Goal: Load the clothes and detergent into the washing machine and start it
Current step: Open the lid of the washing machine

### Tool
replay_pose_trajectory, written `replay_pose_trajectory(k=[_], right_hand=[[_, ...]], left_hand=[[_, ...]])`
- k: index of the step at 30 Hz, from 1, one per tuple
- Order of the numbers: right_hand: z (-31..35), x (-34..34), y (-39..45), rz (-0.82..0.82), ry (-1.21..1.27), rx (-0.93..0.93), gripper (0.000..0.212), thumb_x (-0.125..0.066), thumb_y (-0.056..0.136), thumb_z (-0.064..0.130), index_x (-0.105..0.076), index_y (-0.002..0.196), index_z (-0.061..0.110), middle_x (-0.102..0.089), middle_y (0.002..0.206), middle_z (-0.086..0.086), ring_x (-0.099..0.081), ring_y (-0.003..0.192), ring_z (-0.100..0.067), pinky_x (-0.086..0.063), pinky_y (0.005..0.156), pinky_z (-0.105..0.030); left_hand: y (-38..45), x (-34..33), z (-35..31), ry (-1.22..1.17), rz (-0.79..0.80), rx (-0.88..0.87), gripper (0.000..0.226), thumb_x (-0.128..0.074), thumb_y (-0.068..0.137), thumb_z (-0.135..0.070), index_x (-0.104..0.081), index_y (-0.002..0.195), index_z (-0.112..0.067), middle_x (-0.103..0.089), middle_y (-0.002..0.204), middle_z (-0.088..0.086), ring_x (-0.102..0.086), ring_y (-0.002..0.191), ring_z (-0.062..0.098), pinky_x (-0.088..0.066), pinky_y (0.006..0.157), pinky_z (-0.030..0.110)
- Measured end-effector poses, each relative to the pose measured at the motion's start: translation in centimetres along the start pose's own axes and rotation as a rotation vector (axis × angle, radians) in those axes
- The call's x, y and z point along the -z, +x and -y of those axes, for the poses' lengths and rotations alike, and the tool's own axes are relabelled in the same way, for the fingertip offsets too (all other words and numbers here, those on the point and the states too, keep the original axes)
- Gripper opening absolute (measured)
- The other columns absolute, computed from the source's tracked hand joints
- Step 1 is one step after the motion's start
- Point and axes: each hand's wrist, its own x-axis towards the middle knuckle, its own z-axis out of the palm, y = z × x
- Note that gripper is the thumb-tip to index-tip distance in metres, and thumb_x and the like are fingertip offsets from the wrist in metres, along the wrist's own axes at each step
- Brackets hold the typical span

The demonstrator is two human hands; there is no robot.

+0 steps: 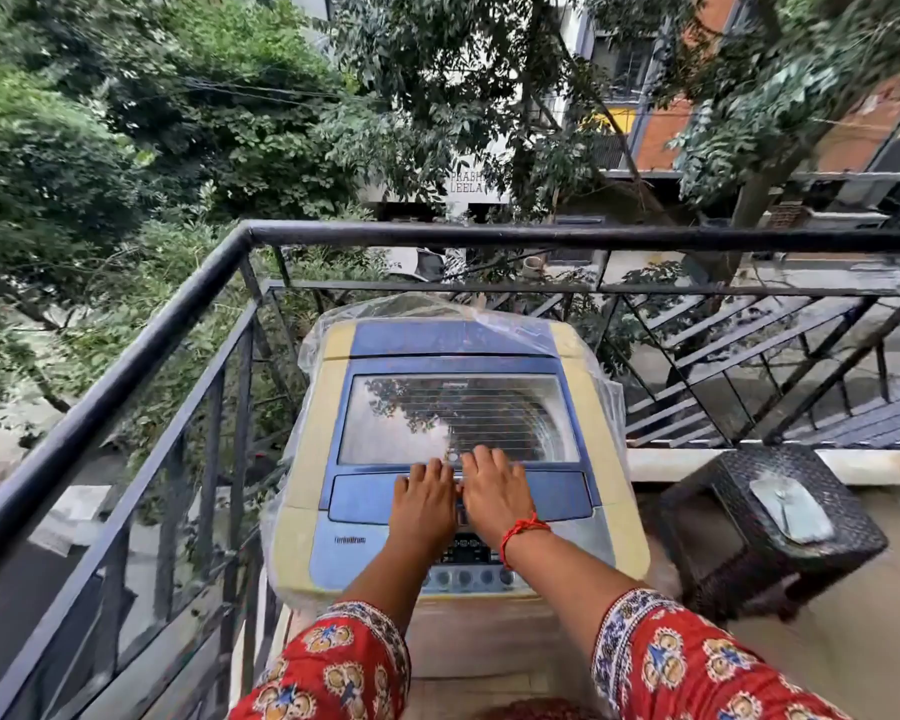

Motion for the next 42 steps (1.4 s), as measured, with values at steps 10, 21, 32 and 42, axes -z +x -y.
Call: replay_pose_trajectory(k=[10,21,32,42], right_hand=[[-0.7,-2.1,-1.3,0.244,0.069,0.073,0.027,-0.036,0.099,0.028,-0.058,0.106,0.013,-0.063,0.106,-0.01,-0.057,0.105,-0.032,-0.045,0.085,-0.043],[-1.1,-2.3,-0.9,0.218,0.196,0.041,0.033,-0.031,0.099,0.033,-0.059,0.102,0.016,-0.063,0.104,-0.007,-0.057,0.102,-0.029,-0.042,0.085,-0.041],[-1.5,3.1,1.1,-0.104,0.163,0.073,0.039,-0.03,0.095,0.036,-0.063,0.084,0.019,-0.069,0.087,-0.003,-0.063,0.09,-0.024,-0.043,0.081,-0.04],[-1.6,10.3,7.3,-0.397,0.123,0.056,0.056,-0.027,0.093,0.039,-0.068,0.064,0.014,-0.069,0.061,-0.007,-0.067,0.059,-0.028,-0.049,0.05,-0.034]], left_hand=[[-0.3,-3.5,0.5,-0.034,0.078,0.017,0.037,-0.023,0.101,-0.035,-0.055,0.106,-0.018,-0.062,0.11,0.006,-0.054,0.107,0.029,-0.034,0.102,0.042],[0.1,-3.2,0.8,-0.077,0.02,0.009,0.033,-0.026,0.101,-0.033,-0.054,0.103,-0.016,-0.061,0.107,0.006,-0.053,0.105,0.028,-0.038,0.088,0.041],[1.6,3.3,0.1,-0.087,-0.283,0.035,0.044,-0.028,0.093,-0.036,-0.059,0.068,-0.018,-0.067,0.072,0.001,-0.063,0.076,0.025,-0.041,0.071,0.037],[6.4,12.3,-0.3,-0.047,-0.435,0.064,0.053,-0.04,0.096,-0.036,-0.067,0.06,-0.009,-0.068,0.062,0.012,-0.065,0.062,0.036,-0.03,0.053,0.031]])
